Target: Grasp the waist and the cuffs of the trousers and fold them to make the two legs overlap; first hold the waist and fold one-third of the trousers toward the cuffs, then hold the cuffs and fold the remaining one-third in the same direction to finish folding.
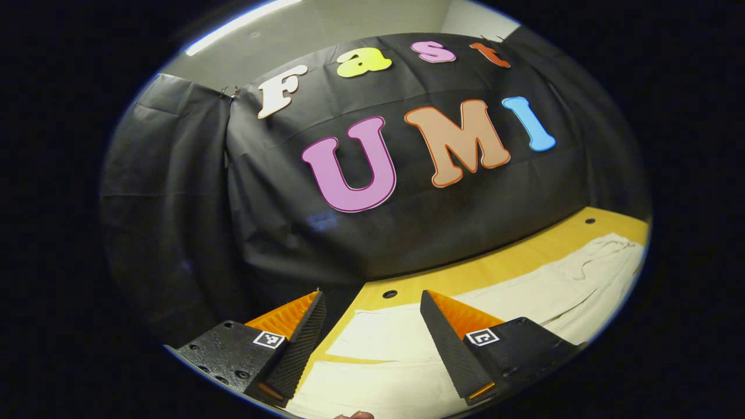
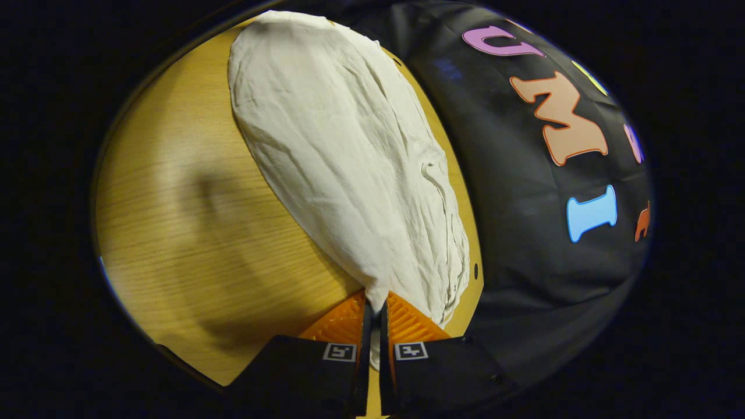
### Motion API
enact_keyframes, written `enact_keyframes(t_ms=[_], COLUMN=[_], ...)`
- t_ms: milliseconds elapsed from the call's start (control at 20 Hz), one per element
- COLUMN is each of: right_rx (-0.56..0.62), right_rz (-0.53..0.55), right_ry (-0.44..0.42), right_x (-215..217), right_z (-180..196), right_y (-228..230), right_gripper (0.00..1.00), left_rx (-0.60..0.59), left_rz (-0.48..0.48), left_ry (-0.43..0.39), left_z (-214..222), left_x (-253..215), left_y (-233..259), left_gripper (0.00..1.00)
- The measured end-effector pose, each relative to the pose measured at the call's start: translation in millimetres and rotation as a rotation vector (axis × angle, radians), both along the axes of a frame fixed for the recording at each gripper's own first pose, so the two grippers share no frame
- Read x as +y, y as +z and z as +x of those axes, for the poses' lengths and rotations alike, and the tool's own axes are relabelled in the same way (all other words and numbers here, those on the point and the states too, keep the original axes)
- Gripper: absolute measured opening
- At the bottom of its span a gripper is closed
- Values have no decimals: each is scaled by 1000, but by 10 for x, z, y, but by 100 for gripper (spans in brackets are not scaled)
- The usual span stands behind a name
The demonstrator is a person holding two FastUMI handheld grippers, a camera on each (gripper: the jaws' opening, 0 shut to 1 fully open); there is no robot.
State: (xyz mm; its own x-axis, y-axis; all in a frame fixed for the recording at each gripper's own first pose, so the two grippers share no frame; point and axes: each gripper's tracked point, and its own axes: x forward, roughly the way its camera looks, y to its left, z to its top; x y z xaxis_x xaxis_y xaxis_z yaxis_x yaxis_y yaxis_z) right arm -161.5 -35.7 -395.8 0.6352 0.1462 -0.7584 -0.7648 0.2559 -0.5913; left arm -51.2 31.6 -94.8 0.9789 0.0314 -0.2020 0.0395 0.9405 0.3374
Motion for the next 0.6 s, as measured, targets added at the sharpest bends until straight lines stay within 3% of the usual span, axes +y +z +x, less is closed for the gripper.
enact_keyframes(t_ms=[150,400,600], right_rx=[-33,-19,-24], right_rz=[-33,-29,-41], right_ry=[24,8,19], right_x=[-1,10,17], right_z=[14,31,36], right_y=[-18,-17,-26], right_gripper=[6,13,10], left_rx=[58,192,305], left_rz=[102,230,336], left_ry=[-31,-109,-164], left_z=[-138,-434,-692], left_x=[200,401,641], left_y=[-211,-686,-1057], left_gripper=[96,96,97])
